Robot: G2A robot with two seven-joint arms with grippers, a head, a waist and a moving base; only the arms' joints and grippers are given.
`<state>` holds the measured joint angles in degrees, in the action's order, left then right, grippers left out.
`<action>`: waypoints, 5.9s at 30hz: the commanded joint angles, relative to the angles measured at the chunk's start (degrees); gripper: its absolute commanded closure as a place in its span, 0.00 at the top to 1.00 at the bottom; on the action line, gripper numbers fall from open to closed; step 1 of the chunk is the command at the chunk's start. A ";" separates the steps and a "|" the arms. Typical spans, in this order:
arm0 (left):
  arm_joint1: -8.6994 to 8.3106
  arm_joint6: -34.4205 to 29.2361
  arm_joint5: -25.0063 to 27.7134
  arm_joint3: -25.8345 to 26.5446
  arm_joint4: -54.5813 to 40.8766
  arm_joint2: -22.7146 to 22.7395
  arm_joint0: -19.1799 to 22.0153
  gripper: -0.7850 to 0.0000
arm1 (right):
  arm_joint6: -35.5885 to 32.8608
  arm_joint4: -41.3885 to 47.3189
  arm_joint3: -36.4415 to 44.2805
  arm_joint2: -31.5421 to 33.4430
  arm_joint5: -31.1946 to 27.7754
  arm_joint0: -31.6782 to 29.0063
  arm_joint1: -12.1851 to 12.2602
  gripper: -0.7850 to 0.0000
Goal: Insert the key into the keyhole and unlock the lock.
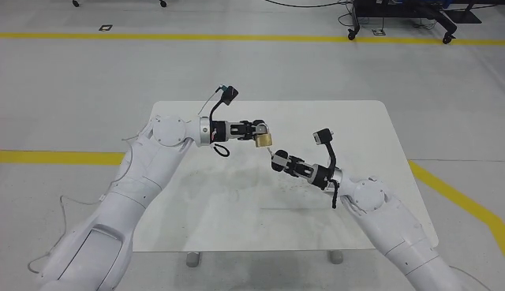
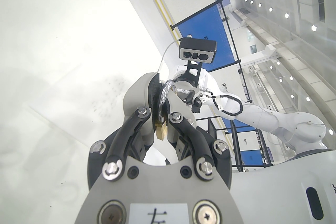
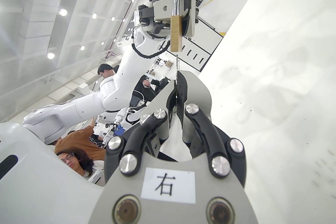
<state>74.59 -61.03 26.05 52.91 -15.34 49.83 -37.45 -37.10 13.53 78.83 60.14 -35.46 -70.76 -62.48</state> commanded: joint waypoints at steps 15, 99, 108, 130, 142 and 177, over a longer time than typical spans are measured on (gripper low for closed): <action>-0.09 8.81 -0.41 2.24 -0.76 2.45 -3.44 0.00 | 7.27 -1.14 -1.53 -2.47 -2.08 1.16 -1.87 0.00; 7.12 -17.64 -4.13 -17.11 -36.25 2.65 0.86 0.00 | -16.39 31.78 -7.49 -4.35 -0.66 6.11 -6.32 0.45; 8.11 -19.07 -3.44 -19.52 -35.86 2.52 2.00 0.00 | -15.88 30.86 -7.14 -3.76 1.48 6.33 -6.71 0.45; 8.93 -20.25 -3.05 -20.08 -33.90 3.86 2.38 0.00 | -18.88 39.47 -8.42 -3.30 6.39 6.82 -8.47 0.00; 8.70 -18.89 -1.69 -17.44 -32.38 5.36 1.07 0.00 | -23.18 42.96 -12.54 -4.68 8.70 8.71 -10.07 0.00; 7.67 -17.44 -0.23 -10.91 -29.39 8.44 -2.42 0.00 | -17.33 35.06 -7.30 -2.91 5.14 5.36 -11.49 0.00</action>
<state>82.26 -78.44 25.82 41.96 -44.79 58.24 -39.84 -54.23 48.27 71.59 57.23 -30.55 -65.45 -73.92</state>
